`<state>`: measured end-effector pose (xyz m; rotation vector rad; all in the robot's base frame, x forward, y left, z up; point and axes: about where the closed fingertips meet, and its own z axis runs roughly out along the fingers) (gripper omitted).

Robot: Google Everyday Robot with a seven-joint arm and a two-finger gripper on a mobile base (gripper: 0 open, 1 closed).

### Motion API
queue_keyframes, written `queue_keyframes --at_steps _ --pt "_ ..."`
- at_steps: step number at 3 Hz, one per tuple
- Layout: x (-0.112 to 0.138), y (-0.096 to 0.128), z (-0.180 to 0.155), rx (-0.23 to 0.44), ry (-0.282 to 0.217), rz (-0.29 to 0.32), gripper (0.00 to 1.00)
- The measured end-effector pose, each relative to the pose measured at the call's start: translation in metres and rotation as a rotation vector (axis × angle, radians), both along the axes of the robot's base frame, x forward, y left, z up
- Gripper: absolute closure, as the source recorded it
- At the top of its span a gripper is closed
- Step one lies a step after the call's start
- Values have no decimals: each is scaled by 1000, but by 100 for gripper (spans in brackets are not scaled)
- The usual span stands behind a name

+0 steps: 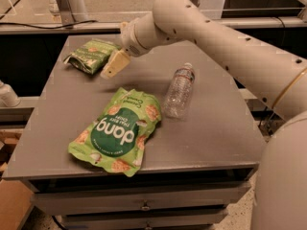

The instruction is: Pick green jalapeno chip bag

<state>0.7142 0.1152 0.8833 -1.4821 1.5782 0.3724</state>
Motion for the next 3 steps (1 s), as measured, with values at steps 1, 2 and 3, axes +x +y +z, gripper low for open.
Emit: queue_keyframes --at_steps 1,2,3 --pt "4 23 -9 13 36 3 0" --pt "5 38 -23 14 73 -1 0" --pt "8 54 -31 11 100 2 0"
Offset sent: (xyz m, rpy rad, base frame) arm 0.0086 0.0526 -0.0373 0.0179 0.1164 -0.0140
